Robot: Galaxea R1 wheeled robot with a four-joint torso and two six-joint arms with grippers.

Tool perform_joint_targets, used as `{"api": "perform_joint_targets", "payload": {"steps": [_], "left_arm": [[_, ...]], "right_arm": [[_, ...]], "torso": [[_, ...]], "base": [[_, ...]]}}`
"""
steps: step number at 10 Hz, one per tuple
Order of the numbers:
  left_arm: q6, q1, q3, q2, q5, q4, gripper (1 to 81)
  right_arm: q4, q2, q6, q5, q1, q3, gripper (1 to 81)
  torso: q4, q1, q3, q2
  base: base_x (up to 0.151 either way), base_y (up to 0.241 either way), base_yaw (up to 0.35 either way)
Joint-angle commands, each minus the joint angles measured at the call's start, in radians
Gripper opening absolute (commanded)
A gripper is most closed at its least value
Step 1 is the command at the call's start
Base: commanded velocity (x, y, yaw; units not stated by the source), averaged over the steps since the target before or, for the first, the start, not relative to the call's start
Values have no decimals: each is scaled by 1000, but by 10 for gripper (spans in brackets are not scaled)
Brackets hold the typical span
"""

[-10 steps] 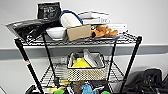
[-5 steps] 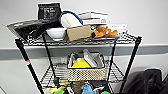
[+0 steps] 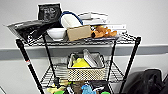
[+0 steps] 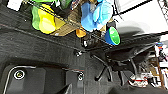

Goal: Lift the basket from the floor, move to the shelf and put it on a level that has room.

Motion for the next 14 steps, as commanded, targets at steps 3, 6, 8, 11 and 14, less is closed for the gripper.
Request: {"api": "perform_joint_targets", "payload": {"steps": [3, 6, 8, 11, 14], "left_arm": [[12, 72, -188, 95, 6, 36, 811], [12, 118, -288, 154, 6, 40, 811], [12, 143, -354, 200, 4, 41, 811], [12, 180, -508, 307, 0, 39, 811], [14, 195, -617, 393, 1, 42, 811]], "right_arm": [[-123, 43, -3, -50, -98, -185, 811], [-150, 146, -3, -50, -175, -321, 811], [-166, 215, -3, -50, -219, -410, 811], [-173, 336, -4, -49, -278, -571, 811], [-186, 467, -6, -53, -313, -760, 811]], "torso": [[0, 0, 0, 0], [0, -1, 1, -1], [0, -1, 1, -1], [0, -1, 2, -1], [0, -1, 2, -1]], "base": [[0, 0, 0], [0, 0, 0], [0, 0, 0], [0, 0, 0], [0, 0, 0]]}}
